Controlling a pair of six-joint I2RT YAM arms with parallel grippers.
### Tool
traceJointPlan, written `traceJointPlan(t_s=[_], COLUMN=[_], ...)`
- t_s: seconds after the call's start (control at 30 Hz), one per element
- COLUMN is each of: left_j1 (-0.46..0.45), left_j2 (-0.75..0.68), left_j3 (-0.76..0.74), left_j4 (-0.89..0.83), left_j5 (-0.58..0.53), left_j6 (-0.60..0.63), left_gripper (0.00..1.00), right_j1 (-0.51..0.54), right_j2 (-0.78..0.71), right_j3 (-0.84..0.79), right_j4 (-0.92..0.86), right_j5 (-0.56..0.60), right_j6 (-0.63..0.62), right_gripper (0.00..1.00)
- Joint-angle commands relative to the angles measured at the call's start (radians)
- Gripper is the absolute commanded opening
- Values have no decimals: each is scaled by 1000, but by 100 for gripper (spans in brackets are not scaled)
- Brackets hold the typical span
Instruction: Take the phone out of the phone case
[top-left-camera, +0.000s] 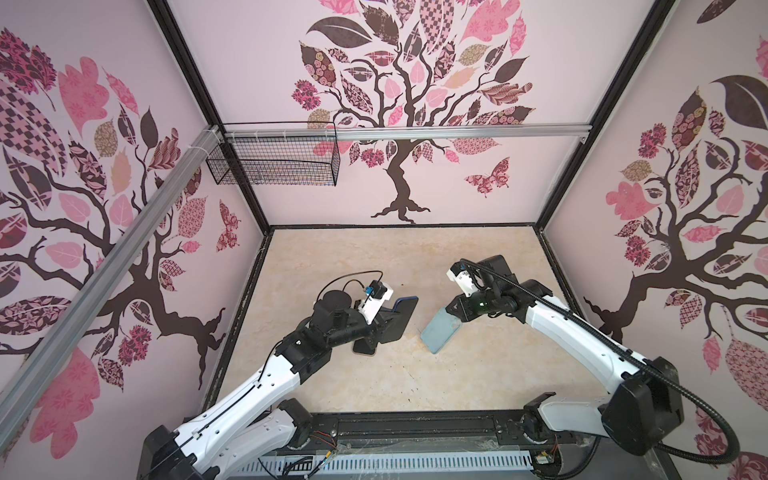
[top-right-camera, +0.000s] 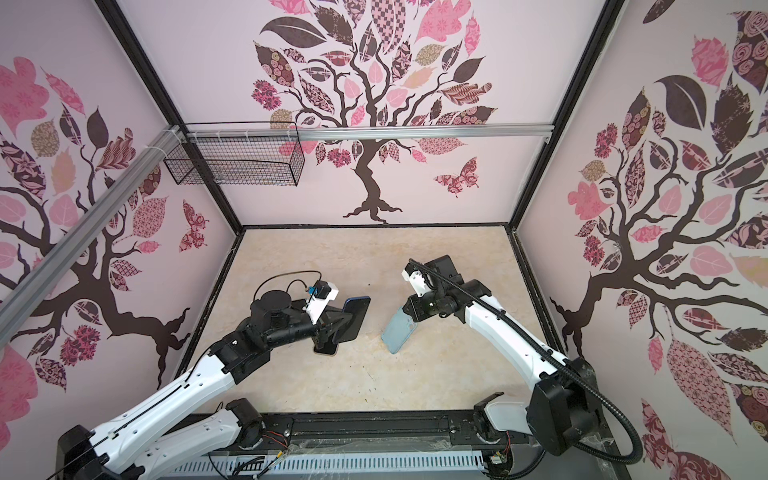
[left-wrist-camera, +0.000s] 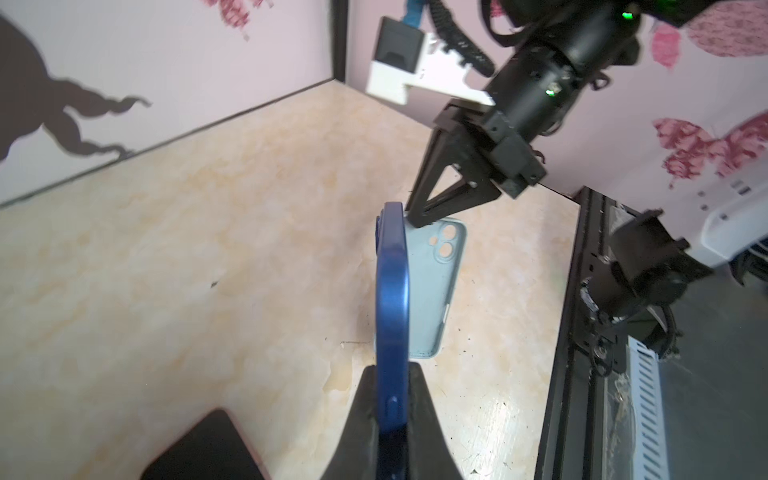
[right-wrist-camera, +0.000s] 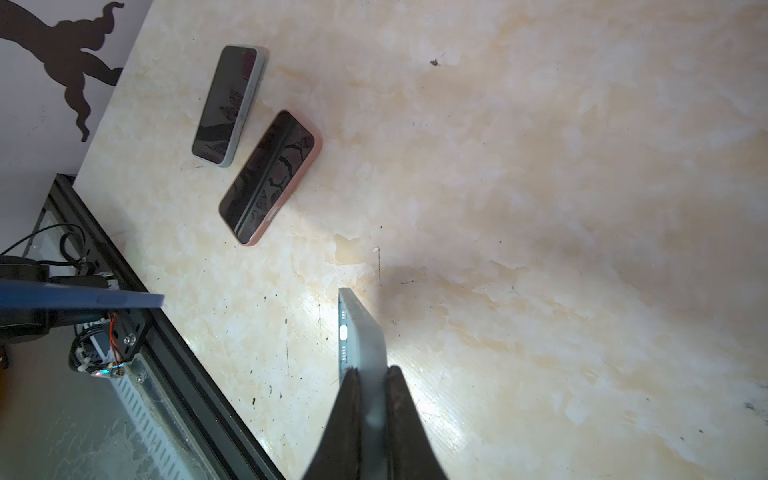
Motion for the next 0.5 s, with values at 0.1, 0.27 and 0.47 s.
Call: traceJointPlan(t_s=[0.1, 0.27, 0.47], left_j1=[41, 44, 44], left_j2=[51, 67, 117], left_j3=[130, 144, 192], left_j4=[-111, -189, -307], left_j5=[-100, -158, -267], left_j6=[-133, -143, -184], left_gripper=[0, 0, 0], right_j1=[1, 1, 1], right_j2=[115, 177, 188], right_j3=[65, 97, 95], right_j4=[9, 32, 104], right_j5=[82, 167, 278], right_j6=[-31, 1, 133], right_gripper=[0, 4, 29])
